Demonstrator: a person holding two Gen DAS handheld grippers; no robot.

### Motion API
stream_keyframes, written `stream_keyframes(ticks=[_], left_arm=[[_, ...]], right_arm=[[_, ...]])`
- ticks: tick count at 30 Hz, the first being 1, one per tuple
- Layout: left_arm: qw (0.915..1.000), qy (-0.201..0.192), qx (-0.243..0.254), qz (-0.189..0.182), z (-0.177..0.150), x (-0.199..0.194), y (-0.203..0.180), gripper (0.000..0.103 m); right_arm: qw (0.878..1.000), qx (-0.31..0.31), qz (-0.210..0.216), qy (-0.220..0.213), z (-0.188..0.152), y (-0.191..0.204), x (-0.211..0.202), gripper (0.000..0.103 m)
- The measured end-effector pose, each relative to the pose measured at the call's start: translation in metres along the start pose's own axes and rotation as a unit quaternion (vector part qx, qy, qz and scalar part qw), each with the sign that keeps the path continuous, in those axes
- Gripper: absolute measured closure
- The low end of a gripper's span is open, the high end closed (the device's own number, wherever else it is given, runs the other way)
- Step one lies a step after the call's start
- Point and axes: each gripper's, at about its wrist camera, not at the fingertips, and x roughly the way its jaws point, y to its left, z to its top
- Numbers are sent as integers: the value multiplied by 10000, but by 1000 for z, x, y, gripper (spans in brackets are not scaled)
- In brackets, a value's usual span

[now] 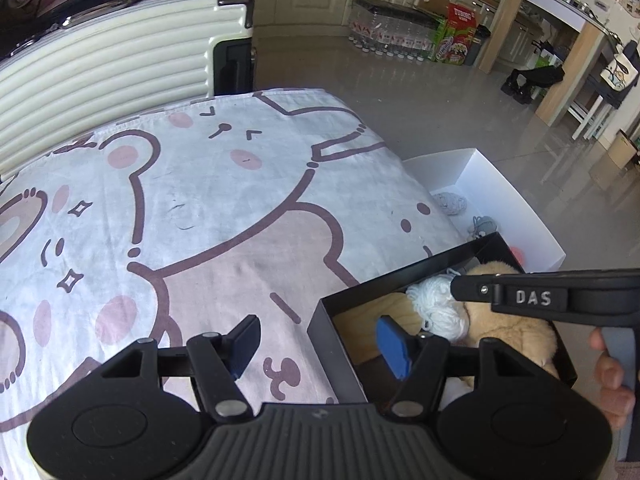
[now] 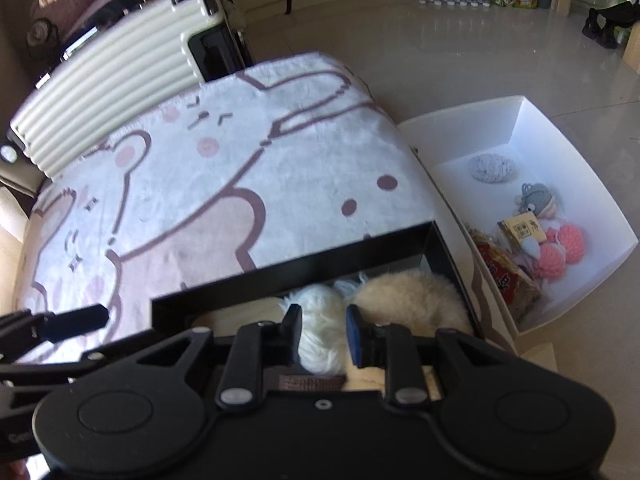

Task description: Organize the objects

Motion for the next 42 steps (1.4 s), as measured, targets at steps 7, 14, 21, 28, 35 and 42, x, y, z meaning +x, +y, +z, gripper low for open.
stream_keyframes(ticks=[7, 14, 21, 28, 35, 42], left_arm=[[9996, -81, -231, 121, -2, -28, 1, 37], [9984, -219, -309, 429, -8, -57, -1, 30], [9970, -376, -337, 586, -18, -80, -5, 13], [9958, -403, -349, 742, -25, -92, -3, 3], [9956, -316, -378, 793, -36, -99, 2, 0], [9957, -225, -380, 819, -43, -102, 4, 0]], right_arm=[[9988, -299, -99, -374, -2, 14, -42, 76], [9974, -238, -322, -604, -20, 4, -79, 74], [9952, -193, -569, -775, -37, -4, -103, 58], [9936, -310, -705, -833, -48, -6, -117, 32], [9922, -362, -827, -864, -58, -4, -125, 14], [9912, -413, -957, -815, -66, -1, -125, 0]])
